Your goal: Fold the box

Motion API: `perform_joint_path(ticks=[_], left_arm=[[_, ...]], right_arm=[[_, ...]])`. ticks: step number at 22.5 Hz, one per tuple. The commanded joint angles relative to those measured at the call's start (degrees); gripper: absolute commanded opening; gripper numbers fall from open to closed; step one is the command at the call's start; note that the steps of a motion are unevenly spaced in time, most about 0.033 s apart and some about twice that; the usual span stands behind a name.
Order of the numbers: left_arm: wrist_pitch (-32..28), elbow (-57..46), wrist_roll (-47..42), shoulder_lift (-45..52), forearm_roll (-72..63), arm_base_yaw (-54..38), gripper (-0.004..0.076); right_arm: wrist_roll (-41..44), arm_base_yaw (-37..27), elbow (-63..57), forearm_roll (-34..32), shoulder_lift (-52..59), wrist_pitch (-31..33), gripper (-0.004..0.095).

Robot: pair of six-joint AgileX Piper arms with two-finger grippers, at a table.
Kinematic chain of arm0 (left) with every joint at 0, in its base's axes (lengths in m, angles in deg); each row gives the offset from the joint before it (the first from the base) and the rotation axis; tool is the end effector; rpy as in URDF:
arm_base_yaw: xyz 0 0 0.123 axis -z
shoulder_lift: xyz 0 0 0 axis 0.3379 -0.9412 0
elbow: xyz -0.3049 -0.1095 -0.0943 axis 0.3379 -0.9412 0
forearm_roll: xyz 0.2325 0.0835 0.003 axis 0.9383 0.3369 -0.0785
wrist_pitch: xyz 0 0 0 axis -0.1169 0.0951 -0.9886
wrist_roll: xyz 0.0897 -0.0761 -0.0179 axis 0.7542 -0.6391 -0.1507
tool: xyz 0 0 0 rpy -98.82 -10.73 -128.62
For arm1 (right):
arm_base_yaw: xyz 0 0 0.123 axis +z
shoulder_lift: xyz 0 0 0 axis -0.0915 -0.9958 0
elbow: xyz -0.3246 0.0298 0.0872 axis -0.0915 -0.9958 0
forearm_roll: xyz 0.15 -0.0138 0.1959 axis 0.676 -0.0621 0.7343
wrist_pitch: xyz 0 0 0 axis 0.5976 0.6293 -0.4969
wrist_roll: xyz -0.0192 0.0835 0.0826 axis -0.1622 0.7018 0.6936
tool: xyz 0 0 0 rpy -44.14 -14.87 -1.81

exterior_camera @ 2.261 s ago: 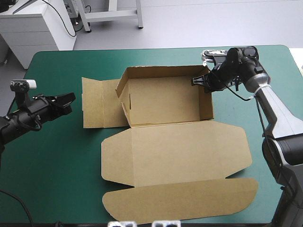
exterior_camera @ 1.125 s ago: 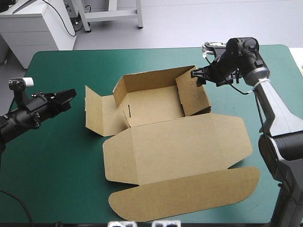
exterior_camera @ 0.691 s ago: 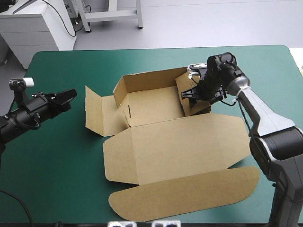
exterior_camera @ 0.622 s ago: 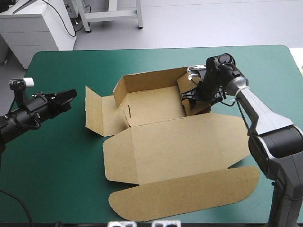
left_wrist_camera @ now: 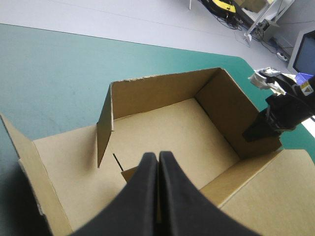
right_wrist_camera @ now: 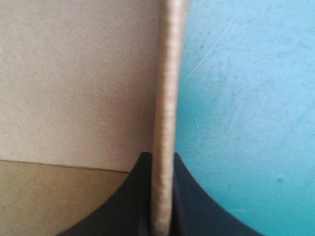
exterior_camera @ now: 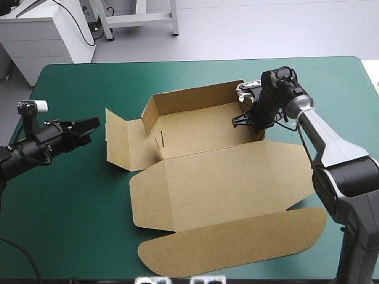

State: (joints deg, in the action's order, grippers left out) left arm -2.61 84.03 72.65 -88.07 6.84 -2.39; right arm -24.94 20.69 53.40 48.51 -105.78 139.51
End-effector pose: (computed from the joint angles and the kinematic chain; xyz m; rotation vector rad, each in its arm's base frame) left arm 0.2233 -0.0137 0.3953 0.1413 1.9265 -0.7589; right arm 0.4324 0.1224 0.2980 -0.3667 2.8700 0.0873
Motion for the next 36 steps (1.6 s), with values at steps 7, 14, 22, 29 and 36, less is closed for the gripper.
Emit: perform_joint_path(ticks=[7,14,22,29,36], left_arm=[[-7.6,1.5,-11.6,1.1,0.3,0.2,-0.0009],[-12.2,1.5,-16.0,1.1,1.2,0.1,-0.0009],[-11.0,1.5,-16.0,-2.7,1.2,0.1,-0.0009],[-3.2,1.5,-18.5,-10.4,0.5,0.7,-0.0009],[-6.0,4.2,-19.0,-10.7,-0.5,13.5,-0.0009]], right_arm=[[-6.5,-9.2,1.4,5.8,20.4,1.3,-0.0005],[-8.8,-14.0,1.4,10.2,31.1,1.3,-0.0004],[-9.8,-14.0,1.4,19.3,37.4,1.3,-0.0004],[-11.0,-14.0,1.1,27.1,40.3,1.3,-0.0004],[-9.7,-7.0,-7.1,16.7,40.2,-2.7,-0.0004]])
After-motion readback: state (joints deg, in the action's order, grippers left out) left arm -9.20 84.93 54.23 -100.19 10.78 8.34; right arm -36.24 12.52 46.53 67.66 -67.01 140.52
